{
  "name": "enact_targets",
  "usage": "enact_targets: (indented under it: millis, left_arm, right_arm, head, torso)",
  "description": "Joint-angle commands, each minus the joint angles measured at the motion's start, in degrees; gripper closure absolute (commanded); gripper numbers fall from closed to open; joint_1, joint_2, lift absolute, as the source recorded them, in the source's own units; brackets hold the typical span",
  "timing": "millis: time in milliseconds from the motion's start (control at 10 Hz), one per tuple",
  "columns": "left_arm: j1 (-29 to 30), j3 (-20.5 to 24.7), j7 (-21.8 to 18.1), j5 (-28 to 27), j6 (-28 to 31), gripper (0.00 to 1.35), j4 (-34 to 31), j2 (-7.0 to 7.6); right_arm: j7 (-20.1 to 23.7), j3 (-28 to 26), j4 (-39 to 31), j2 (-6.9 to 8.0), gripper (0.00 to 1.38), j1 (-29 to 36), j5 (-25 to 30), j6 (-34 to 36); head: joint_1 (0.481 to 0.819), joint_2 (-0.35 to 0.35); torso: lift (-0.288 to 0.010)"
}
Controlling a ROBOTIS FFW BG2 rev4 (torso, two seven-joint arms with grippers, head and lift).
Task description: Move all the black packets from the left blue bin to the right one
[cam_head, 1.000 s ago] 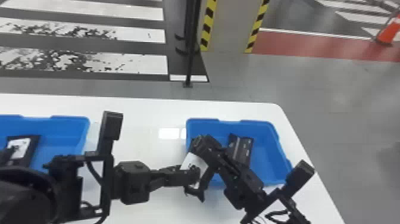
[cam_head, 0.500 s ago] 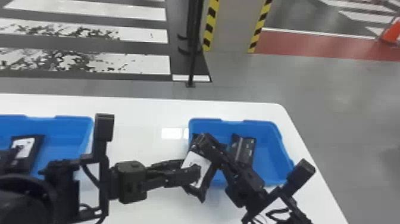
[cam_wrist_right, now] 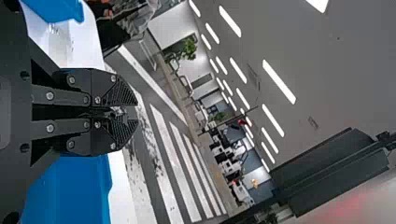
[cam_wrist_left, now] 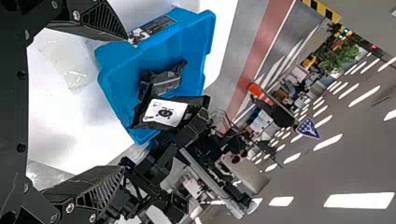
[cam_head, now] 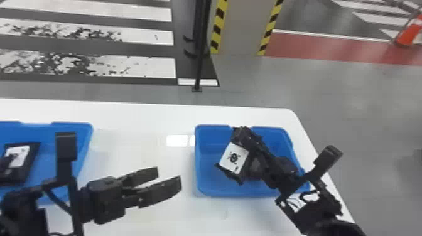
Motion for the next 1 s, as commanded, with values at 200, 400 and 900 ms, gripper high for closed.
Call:
enact_targets:
  millis: [200, 400, 900]
  left_arm:
    - [3.68, 5.52, 0.01, -0.12, -3.25, 0.16, -1.95, -0.63]
    - [4.81, 9.64, 0.09, -0.58, -4.80, 0.16, -3.36, -0.81]
    - [5.23, 20.95, 0.36, -6.87, -4.37, 0.16, -4.63, -0.81]
  right_arm:
    - [-1.65, -4.47, 9.76, -1.10, 0.78, -6.58, 3.99, 2.31]
    - [-3.06, -10.07, 7.65, -0.14, 0.10, -4.61, 9.13, 0.62]
    - [-4.37, -11.89, -13.30, 6.72, 0.14, 17.47, 13.93, -8.52]
  head:
    - [0.695, -0.235]
    - [0.695, -0.245]
    - [0.695, -0.198]
  torso:
    - [-0.146]
    - [-0.146]
    - [-0.146]
